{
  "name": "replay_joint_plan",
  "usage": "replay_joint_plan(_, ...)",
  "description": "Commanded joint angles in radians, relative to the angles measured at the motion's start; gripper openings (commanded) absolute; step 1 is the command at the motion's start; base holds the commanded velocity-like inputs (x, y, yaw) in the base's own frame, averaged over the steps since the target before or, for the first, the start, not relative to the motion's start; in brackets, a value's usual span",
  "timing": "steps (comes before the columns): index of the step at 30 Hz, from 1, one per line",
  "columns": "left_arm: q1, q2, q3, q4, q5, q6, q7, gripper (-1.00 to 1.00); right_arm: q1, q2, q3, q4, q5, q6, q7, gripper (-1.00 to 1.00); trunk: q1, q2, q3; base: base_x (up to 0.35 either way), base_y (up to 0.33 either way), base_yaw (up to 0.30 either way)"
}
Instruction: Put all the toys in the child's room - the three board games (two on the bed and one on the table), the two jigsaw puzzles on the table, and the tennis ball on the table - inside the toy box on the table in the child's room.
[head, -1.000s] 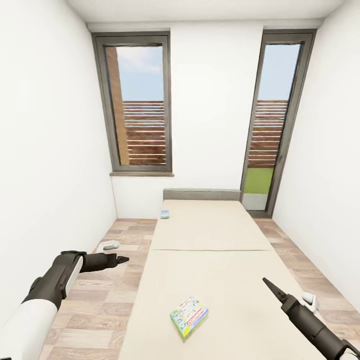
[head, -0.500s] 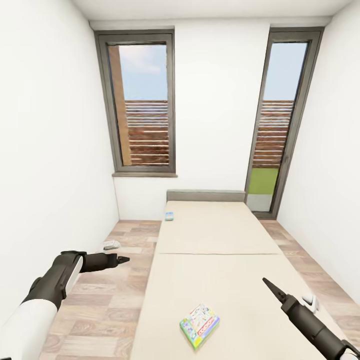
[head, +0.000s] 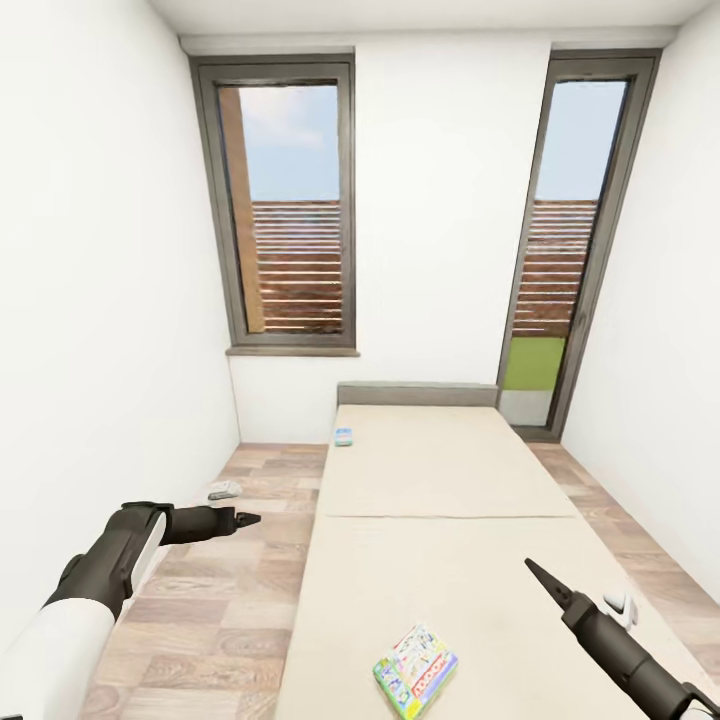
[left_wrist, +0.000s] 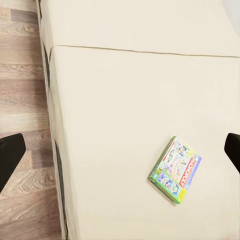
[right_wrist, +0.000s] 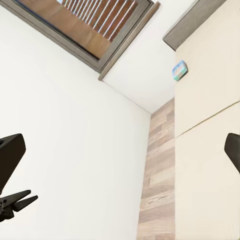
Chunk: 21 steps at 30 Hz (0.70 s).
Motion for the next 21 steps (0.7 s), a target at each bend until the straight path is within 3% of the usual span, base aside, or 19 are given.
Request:
replay_joint_plan(1, 0.0, 0.0, 0.003, 0.0, -0.004, 0.006, -0.006, 1.0, -0.001, 0.0, -0.001, 0.004, -0.005, 0.007, 0.001, 1.0, 0.001, -0.001, -0.001, 0.139, 0.105, 0.0)
replay_joint_plan(21, 0.0, 0.0, 0.003, 0.0, -0.004, 0.006, -0.005, 1.0, -0.001, 0.0, -0.001, 0.025, -0.004, 0.005, -0.002, 1.0, 0.001, -0.001, -0.001, 0.123, 0.013, 0.0)
